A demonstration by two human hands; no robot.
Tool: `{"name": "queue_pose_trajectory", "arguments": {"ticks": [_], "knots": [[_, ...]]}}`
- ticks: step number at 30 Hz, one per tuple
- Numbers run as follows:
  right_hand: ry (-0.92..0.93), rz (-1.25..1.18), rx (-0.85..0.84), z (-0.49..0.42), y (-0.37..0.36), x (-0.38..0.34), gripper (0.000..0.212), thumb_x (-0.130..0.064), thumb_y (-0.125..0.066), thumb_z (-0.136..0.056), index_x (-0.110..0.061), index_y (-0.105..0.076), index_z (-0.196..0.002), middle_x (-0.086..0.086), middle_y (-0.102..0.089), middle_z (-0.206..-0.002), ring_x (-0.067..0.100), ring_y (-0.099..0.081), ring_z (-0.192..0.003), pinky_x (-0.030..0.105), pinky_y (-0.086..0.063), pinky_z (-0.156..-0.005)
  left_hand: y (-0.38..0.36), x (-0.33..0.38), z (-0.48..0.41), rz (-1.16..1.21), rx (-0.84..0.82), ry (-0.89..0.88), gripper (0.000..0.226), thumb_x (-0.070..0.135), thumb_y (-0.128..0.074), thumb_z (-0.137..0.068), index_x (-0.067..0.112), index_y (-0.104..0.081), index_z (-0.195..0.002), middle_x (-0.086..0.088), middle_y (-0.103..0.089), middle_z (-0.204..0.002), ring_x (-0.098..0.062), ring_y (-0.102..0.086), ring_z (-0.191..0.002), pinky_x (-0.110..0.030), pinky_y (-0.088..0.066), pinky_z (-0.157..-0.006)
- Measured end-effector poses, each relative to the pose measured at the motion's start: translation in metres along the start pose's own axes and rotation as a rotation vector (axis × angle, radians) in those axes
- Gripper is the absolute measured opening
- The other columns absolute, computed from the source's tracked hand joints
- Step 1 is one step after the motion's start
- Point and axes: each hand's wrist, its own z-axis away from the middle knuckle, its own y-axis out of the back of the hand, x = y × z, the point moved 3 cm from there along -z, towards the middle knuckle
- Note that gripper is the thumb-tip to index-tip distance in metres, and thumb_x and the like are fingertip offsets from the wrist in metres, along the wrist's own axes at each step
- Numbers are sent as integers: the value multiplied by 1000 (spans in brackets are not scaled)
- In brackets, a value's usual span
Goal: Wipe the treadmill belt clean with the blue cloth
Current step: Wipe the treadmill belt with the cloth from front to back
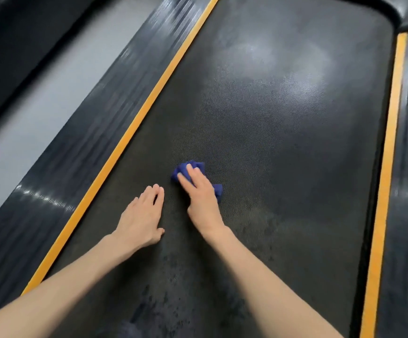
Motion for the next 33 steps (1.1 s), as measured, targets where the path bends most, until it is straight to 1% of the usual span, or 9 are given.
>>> {"name": "queue_pose_trajectory", "arguments": {"ticks": [3, 8, 11, 15, 18, 21, 25, 28, 33], "knots": [[224, 94, -83, 28, 8, 14, 76, 17, -53, -65, -12, -46, -135, 13, -31, -149, 30, -27, -139, 37, -20, -115, 3, -4, -1, -49, 0, -35, 102, 53, -60, -80, 12, 3, -149, -5, -2, -156, -22, -15, -142, -35, -23, -115], [-387, 134, 373, 62, 101, 119, 72, 20, -45, -73, -15, -45, -136, 9, -29, -150, 24, -27, -139, 21, -20, -109, 2, -9, -2, 72, -4, -53, 103, 51, -64, -80, 15, 3, -150, -1, -2, -156, -18, -14, -142, -29, -30, -109], [-584, 112, 536, 50, 92, 104, 65, 17, -42, -76, -9, -45, -136, 13, -28, -150, 28, -25, -138, 24, -17, -110, -3, -8, -2, 134, 6, -50, 104, 43, -68, -79, 14, 2, -150, -3, -3, -155, -20, -13, -141, -33, -28, -111], [-173, 19, 176, 50, 16, 23, 60, 8, -46, -83, -15, -42, -138, 9, -27, -151, 22, -20, -141, 19, -6, -110, -6, -9, -1, 144, 28, -46, 104, 42, -69, -79, 15, 2, -150, -3, -2, -155, -20, -12, -142, -33, -26, -112], [44, 113, 57, 70, 8, 29, 73, 16, -51, -73, -19, -45, -137, 5, -31, -150, 21, -25, -140, 27, -14, -114, -5, -14, 3, 165, 21, -43, 104, 47, -66, -79, 19, 5, -150, 0, 2, -157, -18, -9, -144, -32, -27, -111], [-230, 133, 274, 93, 65, 95, 73, 19, -45, -72, -18, -47, -135, 2, -31, -148, 21, -28, -138, 31, -21, -114, -4, -14, 3, 198, 24, -48, 103, 46, -67, -79, 19, 3, -150, 1, 1, -157, -18, -10, -144, -32, -27, -111], [-643, 173, 562, 107, 107, 132, 70, 20, -42, -73, -8, -43, -137, 13, -25, -151, 29, -24, -139, 25, -17, -112, -7, -9, 0, 277, 54, -2, 103, 32, -75, -75, 16, -6, -150, 0, -8, -154, -19, -16, -141, -38, -28, -113], [-494, 135, 517, 80, 60, 85, 62, 12, -36, -71, -1, -48, -131, 15, -34, -144, 26, -26, -136, 15, -5, -113, -11, -9, -2, 262, 64, 11, 104, 31, -77, -73, 16, -9, -150, -1, -11, -153, -20, -18, -140, -39, -26, -114], [-8, 72, 79, 72, -11, 17, 78, 15, -44, -65, -12, -42, -138, 10, -28, -150, 24, -23, -140, 24, -8, -115, -9, -7, -2, 224, 78, 38, 106, 34, -78, -72, 17, -9, -150, 1, -10, -154, -20, -23, -139, -36, -36, -105]]}}
